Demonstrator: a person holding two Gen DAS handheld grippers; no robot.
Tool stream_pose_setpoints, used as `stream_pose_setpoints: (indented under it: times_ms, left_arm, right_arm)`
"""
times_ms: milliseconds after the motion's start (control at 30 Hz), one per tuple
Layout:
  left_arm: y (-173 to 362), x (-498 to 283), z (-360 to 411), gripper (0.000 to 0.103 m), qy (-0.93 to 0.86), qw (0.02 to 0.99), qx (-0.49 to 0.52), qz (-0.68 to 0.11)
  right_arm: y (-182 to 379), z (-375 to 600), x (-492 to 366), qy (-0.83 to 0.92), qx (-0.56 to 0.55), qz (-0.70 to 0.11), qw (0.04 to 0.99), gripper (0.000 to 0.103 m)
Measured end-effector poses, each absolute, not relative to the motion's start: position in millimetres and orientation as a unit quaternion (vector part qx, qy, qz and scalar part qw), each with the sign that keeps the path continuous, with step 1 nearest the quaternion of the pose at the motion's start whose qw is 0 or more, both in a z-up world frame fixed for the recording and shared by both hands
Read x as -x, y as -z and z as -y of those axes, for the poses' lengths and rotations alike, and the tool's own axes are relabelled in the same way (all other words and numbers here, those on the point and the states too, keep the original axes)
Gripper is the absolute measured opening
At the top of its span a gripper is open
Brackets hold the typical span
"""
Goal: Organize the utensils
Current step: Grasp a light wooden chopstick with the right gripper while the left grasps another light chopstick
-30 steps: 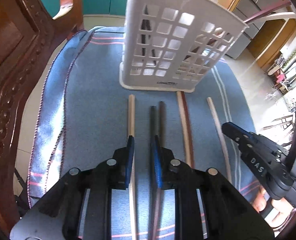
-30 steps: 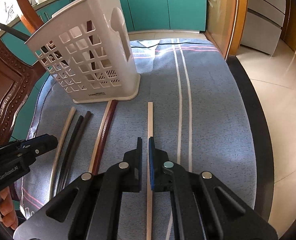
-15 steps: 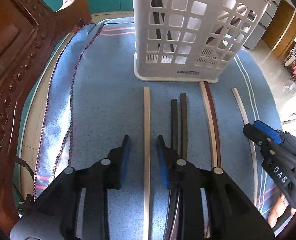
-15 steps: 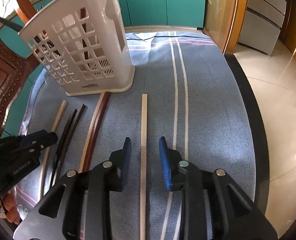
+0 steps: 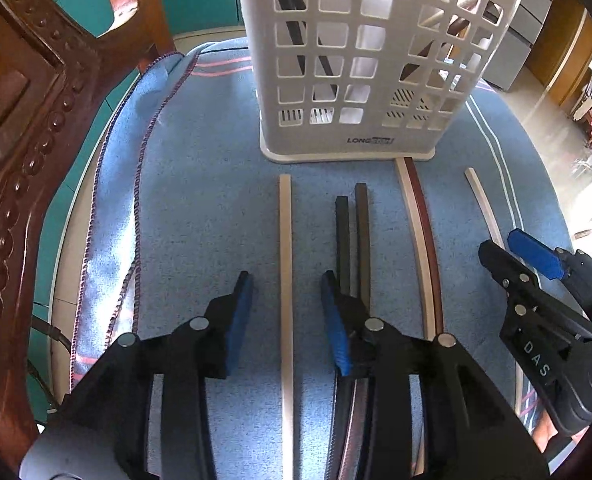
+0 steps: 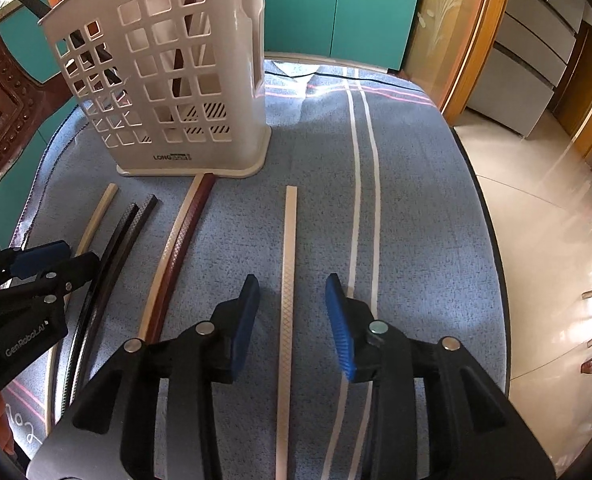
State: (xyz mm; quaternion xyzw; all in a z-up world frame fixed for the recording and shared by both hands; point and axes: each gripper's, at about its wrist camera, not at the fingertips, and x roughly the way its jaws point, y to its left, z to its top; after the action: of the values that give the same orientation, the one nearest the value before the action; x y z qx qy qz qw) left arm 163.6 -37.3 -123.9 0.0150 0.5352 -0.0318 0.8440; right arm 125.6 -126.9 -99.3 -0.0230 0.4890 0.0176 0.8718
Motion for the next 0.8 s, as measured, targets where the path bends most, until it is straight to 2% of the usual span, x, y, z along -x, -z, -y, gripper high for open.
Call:
stream_pose_setpoints:
  times_ms: [800]
  left_arm:
    - [126.8, -167.2, 41.8, 0.040, 0.028, 0.844, -0.019, -0.535]
  right_arm:
    - [98.7, 124.6, -122.0, -0.013, 0.037, -0.482, 0.875, 0.038]
